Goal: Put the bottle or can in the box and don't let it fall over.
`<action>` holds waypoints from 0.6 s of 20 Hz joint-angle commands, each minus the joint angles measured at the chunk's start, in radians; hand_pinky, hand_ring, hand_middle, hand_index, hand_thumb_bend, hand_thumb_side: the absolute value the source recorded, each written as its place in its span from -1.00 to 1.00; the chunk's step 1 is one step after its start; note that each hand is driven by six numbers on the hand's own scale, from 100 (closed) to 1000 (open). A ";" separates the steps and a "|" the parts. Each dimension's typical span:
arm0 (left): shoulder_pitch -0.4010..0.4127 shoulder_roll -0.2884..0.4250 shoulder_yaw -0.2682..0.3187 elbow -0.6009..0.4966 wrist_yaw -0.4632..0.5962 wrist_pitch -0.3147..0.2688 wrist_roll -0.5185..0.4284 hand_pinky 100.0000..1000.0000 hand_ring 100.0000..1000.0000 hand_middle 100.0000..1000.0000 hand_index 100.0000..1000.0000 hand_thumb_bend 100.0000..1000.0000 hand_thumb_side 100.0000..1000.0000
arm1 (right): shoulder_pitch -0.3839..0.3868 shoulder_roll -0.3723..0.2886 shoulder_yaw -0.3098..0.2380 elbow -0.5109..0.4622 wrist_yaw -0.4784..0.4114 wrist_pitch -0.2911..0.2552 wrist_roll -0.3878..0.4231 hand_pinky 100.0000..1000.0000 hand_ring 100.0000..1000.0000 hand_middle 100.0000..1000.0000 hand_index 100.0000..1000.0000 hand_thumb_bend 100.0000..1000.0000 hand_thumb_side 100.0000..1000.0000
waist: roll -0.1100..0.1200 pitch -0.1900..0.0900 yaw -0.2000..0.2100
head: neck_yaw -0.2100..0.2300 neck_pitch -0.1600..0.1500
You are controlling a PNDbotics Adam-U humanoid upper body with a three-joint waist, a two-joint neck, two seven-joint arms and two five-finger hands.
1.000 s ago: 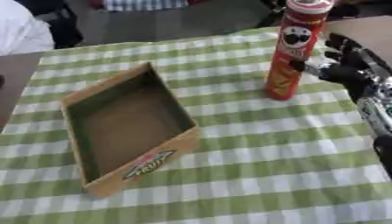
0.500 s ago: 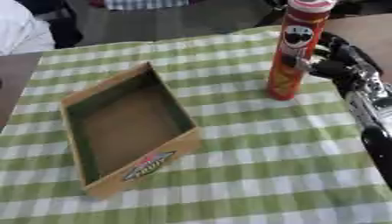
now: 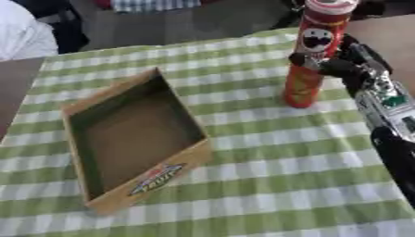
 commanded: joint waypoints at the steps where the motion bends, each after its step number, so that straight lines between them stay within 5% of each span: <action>1: -0.014 0.015 0.004 -0.021 0.003 -0.001 -0.004 1.00 0.46 0.57 0.57 0.14 -1.00 | -0.026 -0.012 -0.005 0.000 0.008 -0.006 -0.001 1.00 1.00 0.92 0.84 0.48 -0.84 | -0.002 -0.011 0.002 | -0.001 -0.017; 4: -0.015 0.015 0.004 -0.021 0.004 -0.001 -0.005 1.00 0.46 0.57 0.56 0.13 -1.00 | -0.030 -0.008 -0.008 0.004 -0.003 -0.005 -0.012 1.00 1.00 0.90 0.68 0.32 -1.00 | -0.001 -0.011 0.003 | -0.001 -0.017; 10: -0.016 0.015 0.004 -0.022 0.005 -0.001 -0.004 1.00 0.46 0.57 0.56 0.10 -1.00 | -0.035 -0.002 -0.010 0.009 -0.064 0.000 -0.073 1.00 1.00 0.83 0.29 -0.25 -1.00 | -0.002 -0.011 0.005 | 0.001 -0.017; 12: -0.016 0.015 0.004 -0.022 0.005 -0.001 -0.003 1.00 0.46 0.57 0.55 0.08 -1.00 | -0.035 -0.003 -0.006 0.006 -0.085 -0.002 -0.087 1.00 1.00 0.81 0.20 -0.62 -1.00 | -0.003 -0.011 0.005 | 0.002 -0.017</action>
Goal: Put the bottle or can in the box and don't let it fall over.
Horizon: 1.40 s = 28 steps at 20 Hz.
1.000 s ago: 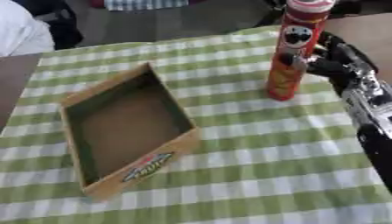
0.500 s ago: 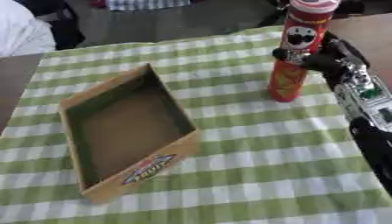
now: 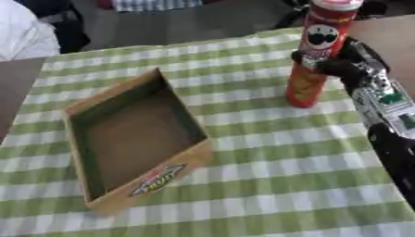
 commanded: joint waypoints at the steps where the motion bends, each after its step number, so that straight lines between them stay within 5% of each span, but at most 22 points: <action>1: -0.014 0.015 0.004 -0.019 0.002 -0.002 -0.002 1.00 0.46 0.57 0.55 0.08 -1.00 | -0.022 -0.012 -0.003 -0.012 -0.036 -0.003 -0.025 1.00 1.00 0.80 0.17 -0.76 -1.00 | -0.004 -0.013 0.003 | 0.002 -0.013; 3: -0.015 0.015 0.005 -0.019 0.003 -0.002 -0.001 1.00 0.46 0.57 0.55 0.06 -1.00 | -0.021 -0.010 -0.001 -0.015 -0.053 -0.003 -0.035 1.00 1.00 0.78 0.10 -0.99 -1.00 | -0.004 -0.014 0.003 | 0.003 -0.013; 17: -0.015 0.019 0.008 -0.021 0.002 -0.002 0.001 1.00 0.46 0.57 0.55 0.04 -1.00 | -0.027 -0.018 0.029 -0.110 -0.066 0.009 -0.039 1.00 1.00 0.75 -0.19 -1.00 -1.00 | -0.007 -0.020 0.002 | 0.004 -0.010; 23: -0.009 0.026 0.011 -0.018 -0.004 -0.001 0.005 1.00 0.46 0.57 0.54 0.03 -1.00 | -0.082 -0.001 0.099 -0.277 -0.070 0.075 0.011 1.00 1.00 0.74 -0.19 -1.00 -1.00 | -0.013 -0.027 0.002 | 0.000 0.006; 28: -0.008 0.030 0.011 -0.016 -0.006 0.000 0.005 1.00 0.46 0.57 0.54 0.03 -1.00 | -0.155 0.075 0.173 -0.347 -0.086 0.155 0.061 1.00 1.00 0.74 -0.19 -1.00 -1.00 | -0.021 -0.036 0.005 | -0.008 0.017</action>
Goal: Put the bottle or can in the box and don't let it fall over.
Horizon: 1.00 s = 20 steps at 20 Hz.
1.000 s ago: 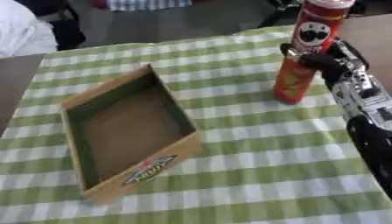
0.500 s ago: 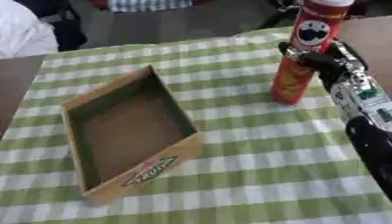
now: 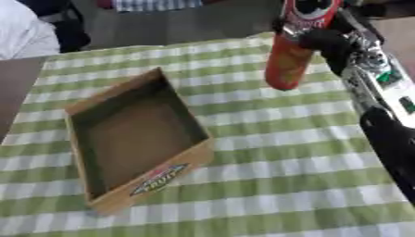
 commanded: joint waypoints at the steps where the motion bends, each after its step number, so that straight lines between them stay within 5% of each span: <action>1: -0.007 0.029 0.012 -0.015 -0.006 0.001 0.004 1.00 0.46 0.57 0.54 0.03 -1.00 | -0.050 0.045 0.035 -0.049 -0.010 0.042 0.022 1.00 1.00 0.74 -0.18 -1.00 -1.00 | -0.004 -0.026 0.004 | -0.008 0.004; 11: 0.011 0.034 0.032 0.001 -0.017 0.000 0.025 1.00 0.45 0.57 0.54 0.02 -1.00 | -0.157 0.257 0.143 -0.033 -0.009 0.097 0.082 1.00 1.00 0.72 -0.18 -1.00 -1.00 | -0.014 -0.029 0.025 | -0.046 0.022; 20: -0.011 0.017 0.021 0.012 -0.015 0.002 0.007 1.00 0.45 0.56 0.54 0.01 -1.00 | -0.168 0.393 0.209 0.030 0.037 0.074 0.121 1.00 1.00 0.72 -0.16 -1.00 -1.00 | -0.017 -0.008 0.064 | -0.090 0.024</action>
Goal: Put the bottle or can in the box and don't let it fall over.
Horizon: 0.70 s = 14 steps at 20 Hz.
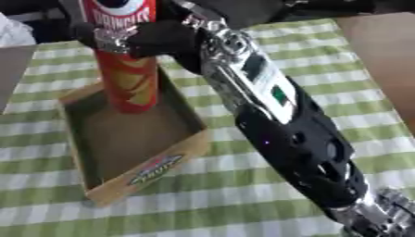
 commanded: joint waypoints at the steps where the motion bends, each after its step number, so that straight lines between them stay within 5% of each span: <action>1: -0.016 0.016 0.004 -0.005 -0.003 -0.002 -0.005 1.00 0.45 0.56 0.54 0.00 -1.00 | -0.023 0.039 0.016 0.024 0.032 -0.016 0.016 1.00 1.00 0.72 -0.16 -1.00 -1.00 | 0.002 -0.007 0.010 | -0.018 -0.004; 10: -0.012 0.008 0.013 0.005 -0.006 -0.005 -0.001 1.00 0.44 0.56 0.54 -0.01 -1.00 | -0.004 0.078 0.037 0.122 0.089 -0.080 0.061 1.00 1.00 0.72 -0.08 -0.87 -1.00 | 0.003 0.008 0.027 | -0.023 -0.014; 13: -0.008 0.007 0.016 0.009 -0.008 -0.005 0.000 1.00 0.44 0.56 0.54 -0.02 -1.00 | -0.001 0.074 0.032 0.153 0.108 -0.112 0.073 1.00 1.00 0.73 -0.06 -0.50 -1.00 | 0.002 0.010 0.028 | -0.018 -0.022; 14: -0.007 0.007 0.017 0.009 -0.009 -0.005 0.001 1.00 0.44 0.56 0.54 -0.02 -1.00 | 0.000 0.073 0.031 0.163 0.114 -0.119 0.079 1.00 1.00 0.74 0.04 -0.16 -1.00 | 0.001 0.010 0.029 | -0.017 -0.024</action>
